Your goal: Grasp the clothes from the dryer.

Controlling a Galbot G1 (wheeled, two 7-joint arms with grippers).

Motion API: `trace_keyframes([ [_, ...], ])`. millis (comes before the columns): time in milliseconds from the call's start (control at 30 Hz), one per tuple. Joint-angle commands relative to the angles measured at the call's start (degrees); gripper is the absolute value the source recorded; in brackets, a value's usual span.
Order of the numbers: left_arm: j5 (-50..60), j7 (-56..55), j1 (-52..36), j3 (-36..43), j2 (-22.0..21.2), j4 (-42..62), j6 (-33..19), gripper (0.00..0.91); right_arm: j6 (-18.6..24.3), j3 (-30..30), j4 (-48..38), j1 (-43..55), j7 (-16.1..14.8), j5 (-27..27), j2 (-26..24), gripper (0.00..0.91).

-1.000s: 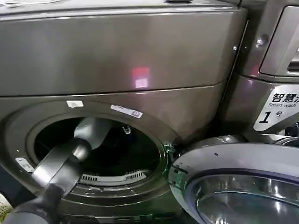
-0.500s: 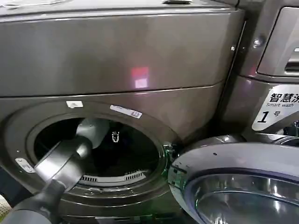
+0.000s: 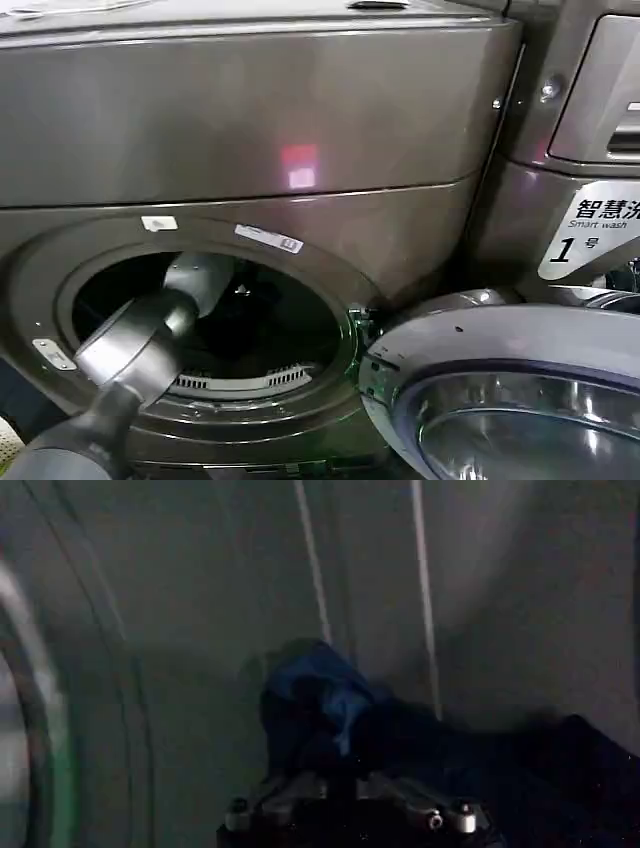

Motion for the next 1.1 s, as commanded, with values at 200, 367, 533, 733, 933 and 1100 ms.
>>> trace_keyframes([
  [200,-22.01,-18.82,10.00,-26.50,1.76,-18.18,5.90,0.000,0.08,-0.72,0.91,0.24,0.28,0.05,0.06,0.907],
  [367,-32.07,-31.87,19.52,-34.91,1.78,-29.82,4.63,0.000,0.38,-1.58,1.29,0.85,0.38,0.03,0.00,0.907],
  [533,-40.34,-38.37,30.16,-44.75,0.35,-42.07,4.21,0.000,0.66,-1.23,1.03,0.71,0.36,0.21,-0.12,0.907],
  [733,-43.77,-54.57,37.32,-49.32,-2.09,-50.89,-5.85,0.000,0.51,-1.35,1.19,1.09,0.44,0.07,-0.44,0.907],
  [933,-36.53,-62.89,45.03,-50.96,-4.65,-59.15,-13.01,0.000,1.36,-2.71,1.26,2.11,1.19,-2.45,-0.35,0.907],
  [1100,-34.92,-67.93,48.47,-51.51,-6.96,-64.17,-9.81,0.000,2.07,-3.15,1.23,2.46,0.69,-3.73,-0.46,0.907],
])
